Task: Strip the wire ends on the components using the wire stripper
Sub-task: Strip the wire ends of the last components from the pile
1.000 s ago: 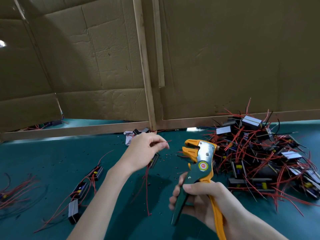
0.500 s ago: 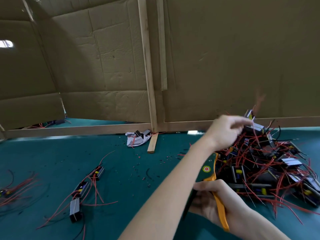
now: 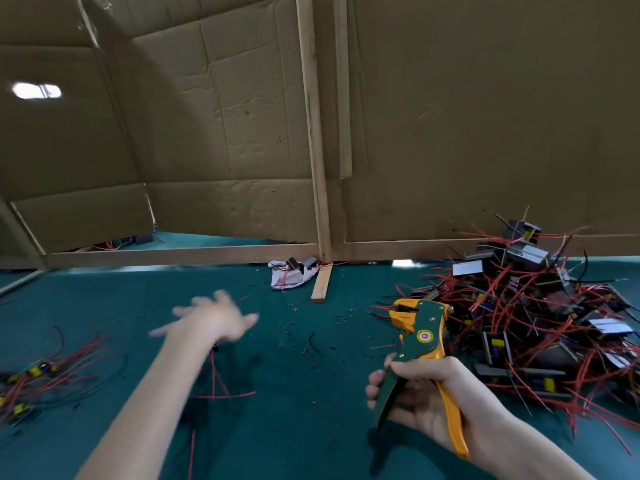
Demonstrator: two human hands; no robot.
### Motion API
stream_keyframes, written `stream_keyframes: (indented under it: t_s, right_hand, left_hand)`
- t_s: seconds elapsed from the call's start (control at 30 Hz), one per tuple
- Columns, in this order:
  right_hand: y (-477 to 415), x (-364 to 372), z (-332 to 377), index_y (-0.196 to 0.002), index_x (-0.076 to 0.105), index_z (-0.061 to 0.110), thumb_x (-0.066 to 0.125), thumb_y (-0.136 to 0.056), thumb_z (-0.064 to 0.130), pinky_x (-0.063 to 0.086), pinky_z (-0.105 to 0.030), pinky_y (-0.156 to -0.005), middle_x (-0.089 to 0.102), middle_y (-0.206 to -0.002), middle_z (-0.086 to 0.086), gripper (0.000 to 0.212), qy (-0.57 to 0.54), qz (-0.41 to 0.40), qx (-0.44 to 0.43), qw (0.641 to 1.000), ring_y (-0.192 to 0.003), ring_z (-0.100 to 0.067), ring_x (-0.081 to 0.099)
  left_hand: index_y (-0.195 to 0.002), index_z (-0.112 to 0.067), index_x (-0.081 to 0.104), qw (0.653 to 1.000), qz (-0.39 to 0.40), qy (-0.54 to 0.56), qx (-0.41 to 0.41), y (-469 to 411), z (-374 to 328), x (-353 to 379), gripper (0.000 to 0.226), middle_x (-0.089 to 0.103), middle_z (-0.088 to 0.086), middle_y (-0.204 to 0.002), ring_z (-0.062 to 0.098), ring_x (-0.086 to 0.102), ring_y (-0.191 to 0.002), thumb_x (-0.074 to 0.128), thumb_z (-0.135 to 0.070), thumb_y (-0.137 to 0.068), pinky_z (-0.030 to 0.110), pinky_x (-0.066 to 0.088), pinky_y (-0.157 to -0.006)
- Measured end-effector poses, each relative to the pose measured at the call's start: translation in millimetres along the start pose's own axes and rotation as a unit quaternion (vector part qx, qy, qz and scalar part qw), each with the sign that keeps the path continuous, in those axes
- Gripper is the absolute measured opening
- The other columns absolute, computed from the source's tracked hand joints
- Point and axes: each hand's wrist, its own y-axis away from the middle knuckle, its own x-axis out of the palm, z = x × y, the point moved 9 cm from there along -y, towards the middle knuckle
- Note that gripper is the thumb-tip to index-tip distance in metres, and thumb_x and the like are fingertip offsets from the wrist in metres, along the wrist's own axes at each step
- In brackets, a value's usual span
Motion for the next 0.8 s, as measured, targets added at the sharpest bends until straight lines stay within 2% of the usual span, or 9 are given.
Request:
stream_keyframes:
  t_s: [0.07, 0.17, 0.23, 0.33, 0.43, 0.57, 0.63, 0.7, 0.8]
  right_hand:
    - [-0.5, -0.1, 3.8, -0.092, 0.06, -0.005, 0.075, -0.054, -0.003, 0.058, -0.048, -0.066, 0.066, -0.09, -0.031, 0.041, 0.006, 0.001, -0.012, 1.0, -0.078, -0.044, 0.068]
    - [-3.7, -1.9, 9.2, -0.091, 0.06, -0.005, 0.07, -0.061, -0.003, 0.059, -0.047, -0.066, 0.067, -0.09, -0.03, 0.031, 0.004, -0.008, -0.03, 1.0, -0.078, -0.043, 0.069]
    - [-5.6, -2.3, 11.5, -0.084, 0.066, -0.007, 0.069, -0.063, -0.002, 0.06, -0.047, -0.066, 0.067, -0.091, -0.03, 0.023, 0.003, -0.013, -0.04, 0.999, -0.078, -0.043, 0.069]
    - [-6.9, -1.8, 12.8, -0.07, 0.073, -0.006, 0.072, -0.059, 0.002, 0.06, -0.045, -0.068, 0.068, -0.091, -0.029, 0.013, 0.014, -0.016, -0.05, 0.999, -0.08, -0.041, 0.07]
    - [-5.7, -3.5, 14.5, -0.067, 0.074, -0.005, 0.071, -0.06, 0.002, 0.059, -0.044, -0.066, 0.068, -0.09, -0.029, 0.01, 0.014, -0.021, -0.065, 0.998, -0.08, -0.041, 0.07]
    - [-2.8, -5.7, 18.5, -0.067, 0.074, -0.004, 0.07, -0.063, 0.003, 0.06, -0.044, -0.067, 0.068, -0.09, -0.029, 0.009, 0.018, -0.024, -0.077, 0.997, -0.081, -0.041, 0.07]
    - [-1.7, -7.1, 18.2, -0.067, 0.074, -0.004, 0.07, -0.062, 0.003, 0.059, -0.044, -0.068, 0.068, -0.09, -0.029, 0.009, 0.018, -0.025, -0.075, 0.997, -0.081, -0.041, 0.07]
    - [-0.3, -6.7, 17.1, -0.068, 0.074, -0.004, 0.071, -0.062, 0.002, 0.059, -0.045, -0.069, 0.068, -0.09, -0.029, 0.01, 0.014, -0.02, -0.069, 0.997, -0.081, -0.041, 0.07]
    - [1.2, -7.4, 15.3, -0.077, 0.072, -0.007, 0.072, -0.061, 0.0, 0.059, -0.046, -0.069, 0.067, -0.091, -0.03, 0.017, 0.008, -0.016, -0.059, 0.998, -0.081, -0.042, 0.069]
  left_hand:
    - [-0.15, -0.023, -0.019, 0.998, 0.013, -0.006, -0.063, -7.0, 48.8, 34.3, 0.093, -0.01, 0.012, -0.161, 0.043, 0.002, -0.146, 0.025, -0.075, -0.088, 0.066, 0.016, -0.112]
    - [-0.148, -0.033, -0.023, 0.998, -0.037, 0.046, 0.008, -11.7, 75.5, 69.8, 0.089, -0.005, 0.003, -0.162, 0.033, 0.005, -0.148, 0.025, -0.076, -0.086, 0.058, 0.018, -0.115]
    - [-0.151, -0.035, -0.012, 0.985, -0.072, 0.136, 0.075, -10.5, 74.2, 73.2, 0.085, 0.007, 0.0, -0.162, 0.026, 0.011, -0.148, 0.038, -0.066, -0.091, 0.048, 0.018, -0.117]
    - [-0.153, -0.03, 0.016, 0.949, -0.096, 0.254, 0.157, -10.6, 48.0, 61.1, 0.076, 0.028, -0.002, -0.157, 0.019, 0.029, -0.143, 0.059, -0.043, -0.092, 0.033, 0.025, -0.113]
    - [-0.147, -0.026, 0.035, 0.944, -0.122, 0.237, 0.193, -17.0, 12.3, 50.7, 0.064, 0.045, -0.001, -0.147, 0.018, 0.044, -0.132, 0.064, -0.032, -0.09, 0.027, 0.033, -0.104]
    - [-0.14, -0.025, 0.046, 0.925, -0.114, 0.256, 0.257, -12.9, -45.7, 46.8, 0.053, 0.056, -0.001, -0.136, 0.014, 0.053, -0.117, 0.064, -0.027, -0.09, 0.019, 0.035, -0.091]
    - [-0.136, -0.027, 0.051, 0.912, -0.1, 0.269, 0.292, -5.9, -72.0, 47.5, 0.049, 0.061, -0.002, -0.128, 0.009, 0.054, -0.107, 0.065, -0.028, -0.089, 0.018, 0.036, -0.086]
    - [-0.132, -0.029, 0.055, 0.906, -0.093, 0.266, 0.316, 0.3, -92.5, 47.4, 0.046, 0.062, -0.006, -0.125, 0.009, 0.056, -0.107, 0.066, -0.032, -0.088, 0.02, 0.04, -0.089]
    - [-0.117, -0.032, 0.063, 0.917, -0.096, 0.233, 0.307, 3.3, -109.0, 40.3, 0.035, 0.066, -0.008, -0.112, 0.012, 0.061, -0.102, 0.067, -0.039, -0.084, 0.03, 0.049, -0.09]
